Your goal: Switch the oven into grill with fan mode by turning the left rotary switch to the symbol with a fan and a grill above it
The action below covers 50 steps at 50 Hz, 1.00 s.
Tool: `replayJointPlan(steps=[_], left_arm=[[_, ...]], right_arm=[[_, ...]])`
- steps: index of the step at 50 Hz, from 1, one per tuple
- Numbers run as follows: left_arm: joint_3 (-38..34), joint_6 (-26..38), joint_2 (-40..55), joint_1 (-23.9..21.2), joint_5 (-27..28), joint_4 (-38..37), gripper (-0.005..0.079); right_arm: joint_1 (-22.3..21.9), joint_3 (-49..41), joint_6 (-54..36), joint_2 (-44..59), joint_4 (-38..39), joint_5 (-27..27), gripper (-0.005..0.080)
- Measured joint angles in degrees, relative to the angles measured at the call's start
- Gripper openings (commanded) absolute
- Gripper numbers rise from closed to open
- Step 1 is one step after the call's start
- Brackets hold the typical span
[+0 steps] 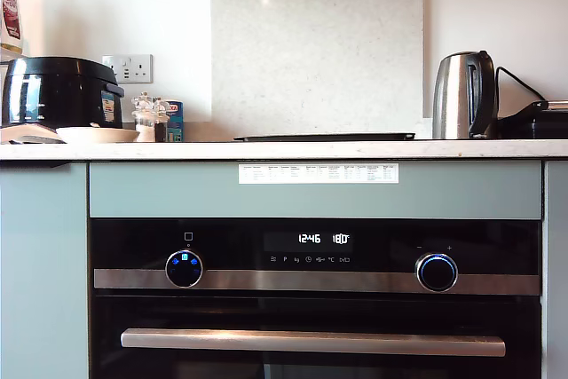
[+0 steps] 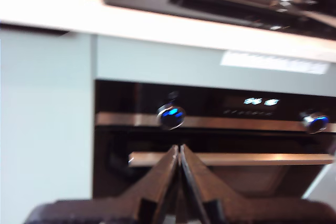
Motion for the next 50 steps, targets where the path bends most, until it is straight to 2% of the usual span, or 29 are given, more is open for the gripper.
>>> replayJointPlan(steps=[9, 22, 50], left_arm=[[0.0, 0.0, -5.9, 2.2, 0.0, -6.1, -0.0022], [0.0, -1.1, -14.8, 2.2, 0.0, -11.8, -0.0022], [0.0, -1.5, -15.9, 2.2, 0.0, -21.9, -0.0022]], right_arm=[[0.0, -0.2, -0.7, 0.0, -1.0, -0.1, -0.0012], [0.0, -0.4, -1.7, 0.0, -2.4, 0.0, -0.0012], [0.0, -0.4, -1.7, 0.0, -4.4, 0.0, -0.0012]])
